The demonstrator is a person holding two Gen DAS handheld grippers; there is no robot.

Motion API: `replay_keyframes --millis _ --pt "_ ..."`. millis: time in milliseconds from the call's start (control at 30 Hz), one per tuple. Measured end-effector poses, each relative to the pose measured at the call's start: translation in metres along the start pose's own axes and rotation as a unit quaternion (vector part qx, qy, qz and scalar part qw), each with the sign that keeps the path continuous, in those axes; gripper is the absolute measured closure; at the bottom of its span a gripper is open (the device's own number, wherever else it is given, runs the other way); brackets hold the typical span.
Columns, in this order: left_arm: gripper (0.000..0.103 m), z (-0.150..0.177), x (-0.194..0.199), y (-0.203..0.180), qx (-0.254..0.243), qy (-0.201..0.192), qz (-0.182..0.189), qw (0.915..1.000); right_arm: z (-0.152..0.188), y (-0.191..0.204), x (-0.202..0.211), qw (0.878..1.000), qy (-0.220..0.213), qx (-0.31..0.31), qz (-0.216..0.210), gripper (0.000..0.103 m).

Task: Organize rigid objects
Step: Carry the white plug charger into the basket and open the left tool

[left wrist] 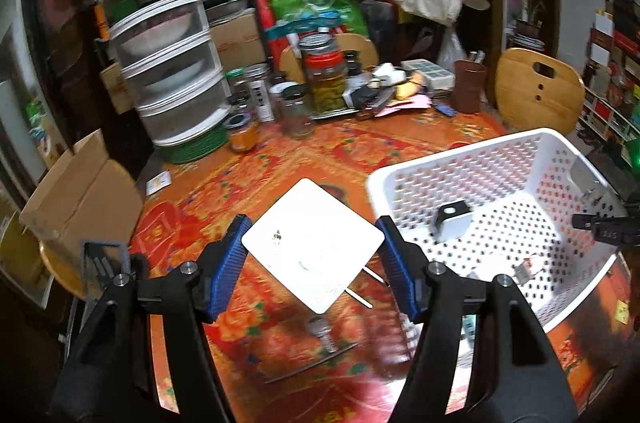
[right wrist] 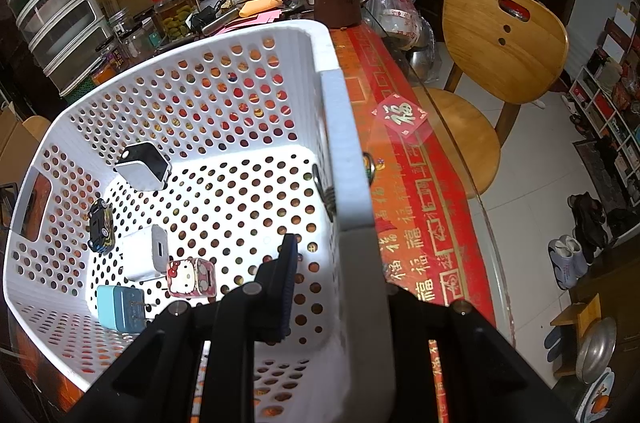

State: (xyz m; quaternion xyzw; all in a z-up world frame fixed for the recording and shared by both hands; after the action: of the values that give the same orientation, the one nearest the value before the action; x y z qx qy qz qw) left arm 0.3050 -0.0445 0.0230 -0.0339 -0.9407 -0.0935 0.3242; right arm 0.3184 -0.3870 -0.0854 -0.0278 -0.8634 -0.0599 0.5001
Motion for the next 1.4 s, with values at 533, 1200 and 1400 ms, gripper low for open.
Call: replay_keyframes --millis 533,1200,1400 --pt "0.042 -0.007 -0.027 -0.097 -0.038 0.04 0.069 0.9961 -0.001 0.002 0.0 1.0 -0.001 0.0 -0.002 0.081" --pt "0.041 0.011 -0.073 -0.135 -0.049 0.097 0.081 0.9908 -0.001 0.002 -0.001 1.0 -0.002 0.0 -0.004 0.081" --pt "0.003 0.01 -0.057 -0.12 -0.045 0.061 0.064 0.9951 0.0 0.003 -0.002 1.0 -0.001 -0.001 -0.005 0.081"
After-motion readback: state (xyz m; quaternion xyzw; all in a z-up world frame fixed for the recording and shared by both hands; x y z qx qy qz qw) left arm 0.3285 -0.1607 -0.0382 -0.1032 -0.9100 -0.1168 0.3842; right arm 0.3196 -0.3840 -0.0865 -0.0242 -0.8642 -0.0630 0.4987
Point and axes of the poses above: each gripper's, at about its wrist camera, not at the fingertips, and x roughly against the way its jaws point, y to its left, z to its underside, the point moved 1 cm from there along -x, roughly the way its jaws point
